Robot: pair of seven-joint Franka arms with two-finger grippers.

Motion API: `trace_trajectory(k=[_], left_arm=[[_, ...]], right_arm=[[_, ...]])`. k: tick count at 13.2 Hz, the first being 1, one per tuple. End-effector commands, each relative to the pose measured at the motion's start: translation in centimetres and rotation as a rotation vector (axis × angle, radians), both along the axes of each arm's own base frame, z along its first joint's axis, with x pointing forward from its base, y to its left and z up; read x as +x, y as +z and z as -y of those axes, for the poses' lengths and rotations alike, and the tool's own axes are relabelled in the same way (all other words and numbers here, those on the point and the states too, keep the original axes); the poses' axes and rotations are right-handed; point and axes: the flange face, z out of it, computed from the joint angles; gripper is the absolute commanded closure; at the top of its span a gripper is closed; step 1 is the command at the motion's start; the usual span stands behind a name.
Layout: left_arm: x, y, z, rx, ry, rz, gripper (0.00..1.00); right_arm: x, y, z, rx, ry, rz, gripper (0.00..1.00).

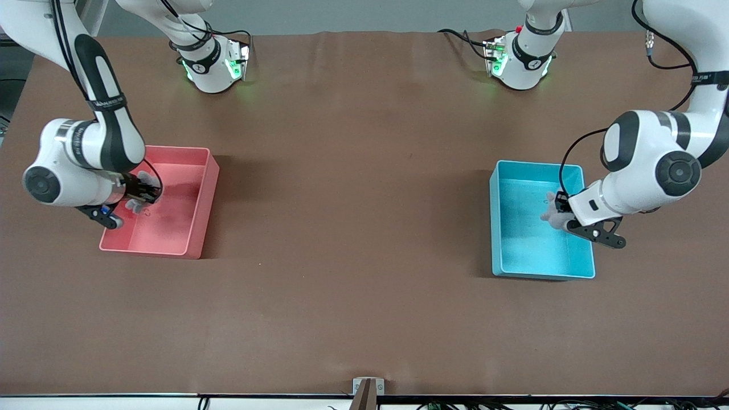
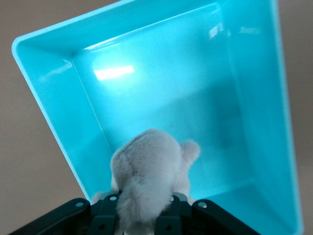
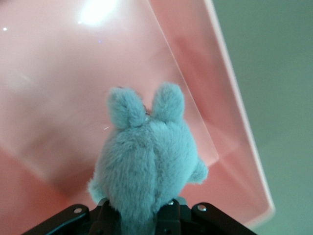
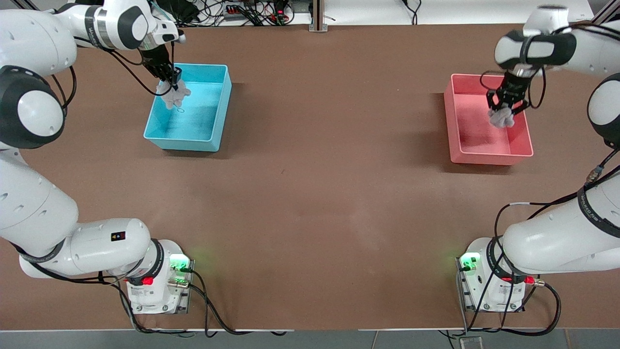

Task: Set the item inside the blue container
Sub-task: 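Lower the plush into the cyan tray and open the left gripper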

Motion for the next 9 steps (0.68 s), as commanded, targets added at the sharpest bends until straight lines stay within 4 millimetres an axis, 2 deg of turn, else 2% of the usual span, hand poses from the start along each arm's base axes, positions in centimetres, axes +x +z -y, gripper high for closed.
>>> trace_trajectory(k=[1, 4, 5, 7, 9], left_arm=[[1.0, -2.1, -0.4, 0.017, -0.016, 0.022, 0.76], [1.4, -5.2, -0.5, 0.000, -0.011, 0.015, 0.75], [1.6, -5.6, -0.6, -0.002, -0.009, 0.010, 0.75], [1.6, -6.6, -0.4, -0.007, -0.010, 0.001, 0.73], [1.6, -6.6, 0.0, -0.005, 0.001, 0.002, 0.70]], right_arm=[[2.5, 5.0, -3.5, -0.036, -0.018, -0.001, 0.98], [3.7, 5.9, -9.9, 0.039, -0.095, 0.055, 0.98], [4.2, 6.0, -11.5, 0.085, -0.114, 0.088, 0.98], [4.3, 6.1, -16.2, 0.100, -0.147, 0.124, 0.98], [4.1, 6.4, -21.6, 0.073, -0.203, 0.175, 0.98]])
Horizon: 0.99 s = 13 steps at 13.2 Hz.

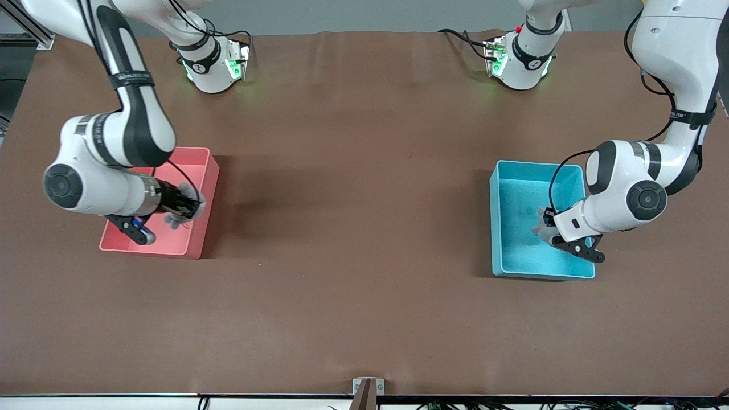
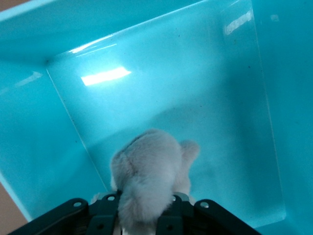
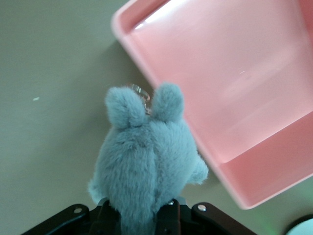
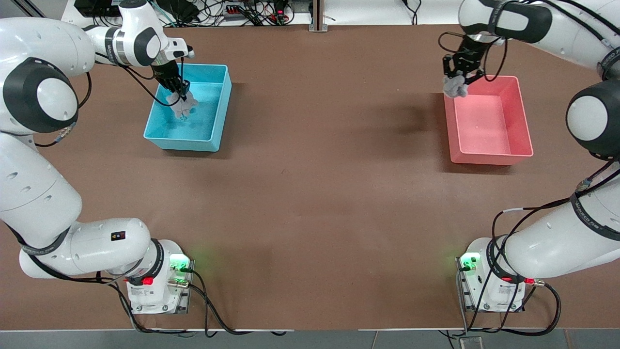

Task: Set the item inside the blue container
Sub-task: 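Lower the plush into the cyan tray and open the left gripper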

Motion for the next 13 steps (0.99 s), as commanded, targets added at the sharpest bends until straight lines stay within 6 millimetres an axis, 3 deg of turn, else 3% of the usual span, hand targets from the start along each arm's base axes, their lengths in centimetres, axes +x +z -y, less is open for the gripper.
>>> trace_trajectory(k=[1, 3, 4, 5, 6, 7, 10, 13], left_arm=[[0.4, 0.4, 0.5, 0.020, 0.029, 0.015, 0.66], [0.3, -0.3, 0.6, 0.020, 0.040, 0.005, 0.62], [0.3, -0.3, 0.7, 0.020, 0.038, 0.005, 0.47], [0.4, -0.1, 0.7, 0.020, 0.039, 0.008, 0.23], [0.6, 0.4, 0.6, 0.021, 0.039, 0.014, 0.07], [0.6, 0.9, 0.9, 0.021, 0.035, 0.019, 0.00], [1.5, 3.5, 1.3, 0.027, 0.029, 0.029, 0.00], [2.5, 7.9, 4.9, 0.047, 0.060, -0.019, 0.00]], right_arm=[[-0.5, -0.2, -8.0, -0.026, -0.091, 0.061, 0.98], [-0.8, -1.6, -14.2, -0.043, -0.143, 0.116, 0.98], [-0.4, -2.4, -16.7, -0.051, -0.166, 0.128, 0.98], [-0.1, -3.3, -19.2, -0.060, -0.174, 0.131, 0.98], [0.0, -4.1, -21.4, -0.068, -0.186, 0.135, 0.98], [0.2, -5.0, -23.7, -0.076, -0.210, 0.141, 0.98], [-0.6, -8.4, -28.5, -0.074, -0.281, 0.189, 0.97], [-1.8, -11.0, -30.7, -0.085, -0.332, 0.202, 0.97]])
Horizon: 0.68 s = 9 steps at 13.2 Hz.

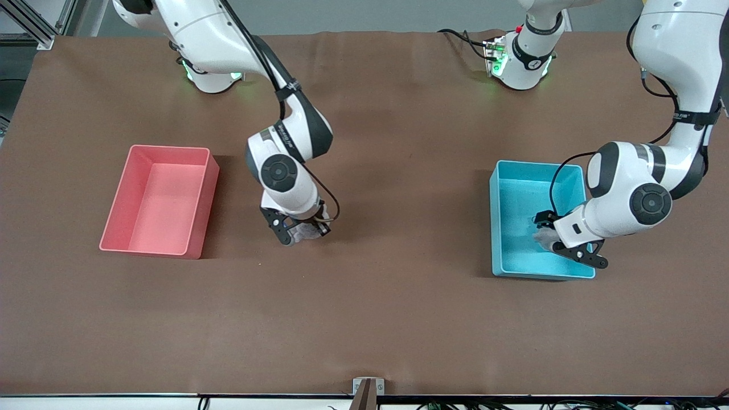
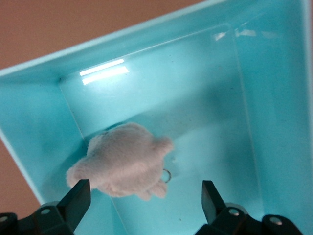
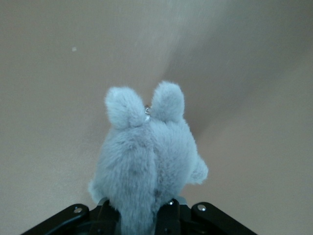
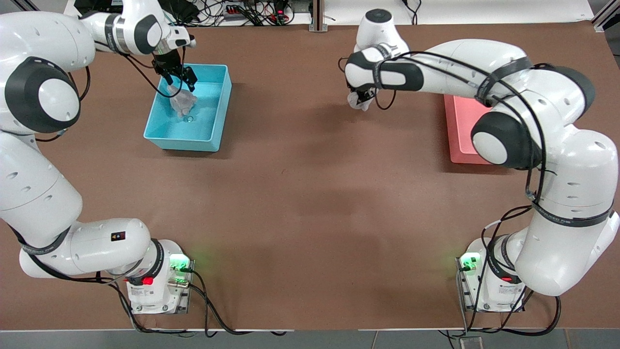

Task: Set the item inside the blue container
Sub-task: 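Set the second plush on the table with the right gripper while the left gripper approaches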

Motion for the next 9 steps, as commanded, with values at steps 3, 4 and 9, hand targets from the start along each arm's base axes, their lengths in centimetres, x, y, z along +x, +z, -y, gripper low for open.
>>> trace_trajectory(k=[3, 4, 9], left_arm=[[-0.2, 6.3, 9.2, 0.067, 0.145, -0.040, 0.00], [-0.6, 6.8, 11.5, 0.070, 0.188, -0.032, 0.00], [-3.4, 8.2, 23.8, 0.060, 0.342, 0.004, 0.00]], right_arm=[[-0.6, -1.7, -2.7, -0.004, -0.061, 0.012, 0.96], [-0.9, -2.0, -3.5, -0.002, -0.068, 0.018, 0.96], [-1.1, -2.7, -4.1, 0.003, -0.068, 0.028, 0.24]])
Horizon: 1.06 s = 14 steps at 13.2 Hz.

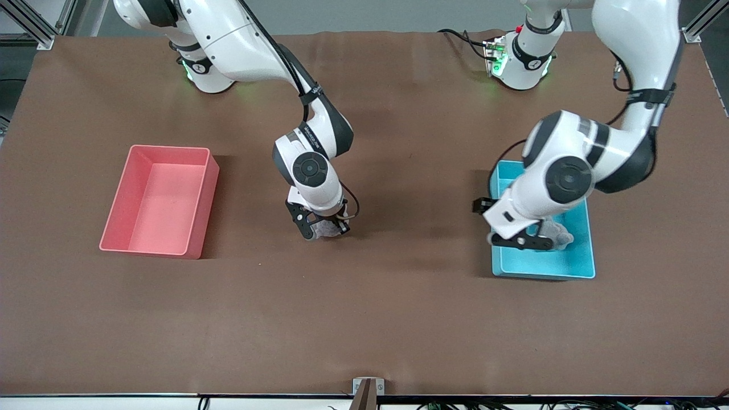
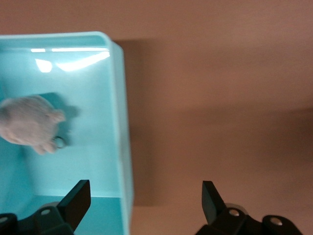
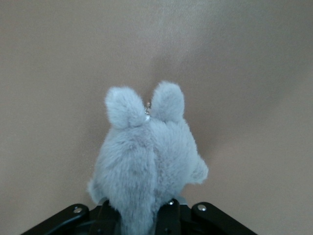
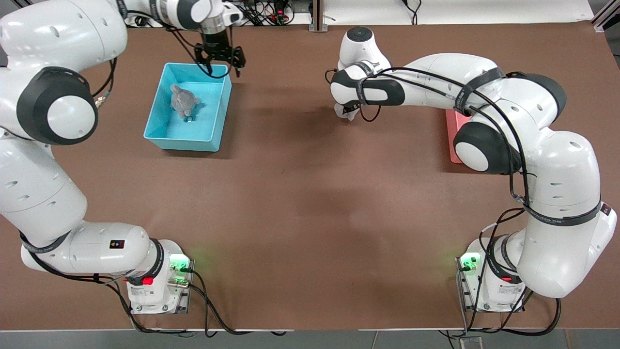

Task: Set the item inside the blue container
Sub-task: 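Set the second plush on the table with the right gripper while the left gripper approaches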

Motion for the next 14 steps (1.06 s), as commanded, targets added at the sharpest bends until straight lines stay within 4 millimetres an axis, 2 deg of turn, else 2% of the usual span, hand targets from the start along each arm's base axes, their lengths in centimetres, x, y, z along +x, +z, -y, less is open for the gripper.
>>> trace_trajectory(k=[1, 4, 7, 9, 10, 11, 14], left_arm=[[-0.2, 0.2, 4.6, 0.001, 0.067, 0.011, 0.00], [-0.3, -1.2, 7.1, -0.017, 0.089, -0.004, 0.00], [-0.9, -2.0, 9.8, -0.046, 0.132, 0.021, 0.00], [-0.9, -2.5, 10.9, -0.083, 0.140, 0.036, 0.00], [-0.7, -2.7, 11.2, -0.111, 0.152, 0.039, 0.00], [-0.4, -3.1, 11.6, -0.150, 0.181, 0.035, 0.00], [0.1, -4.0, 14.2, -0.219, 0.256, 0.048, 0.01]], right_arm=[[0.5, 0.4, -0.5, 0.009, -0.018, 0.017, 0.00], [2.1, 3.0, -0.7, 0.038, -0.014, 0.046, 0.00], [3.4, 4.8, 0.7, 0.015, -0.019, 0.004, 0.00], [3.9, 6.2, 1.9, -0.004, 0.072, -0.034, 0.00], [3.8, 6.6, 3.0, -0.023, 0.137, -0.068, 0.00], [4.2, 7.9, 4.6, -0.031, 0.186, -0.094, 0.00], [6.0, 12.5, 11.3, -0.019, 0.341, -0.129, 0.00]])
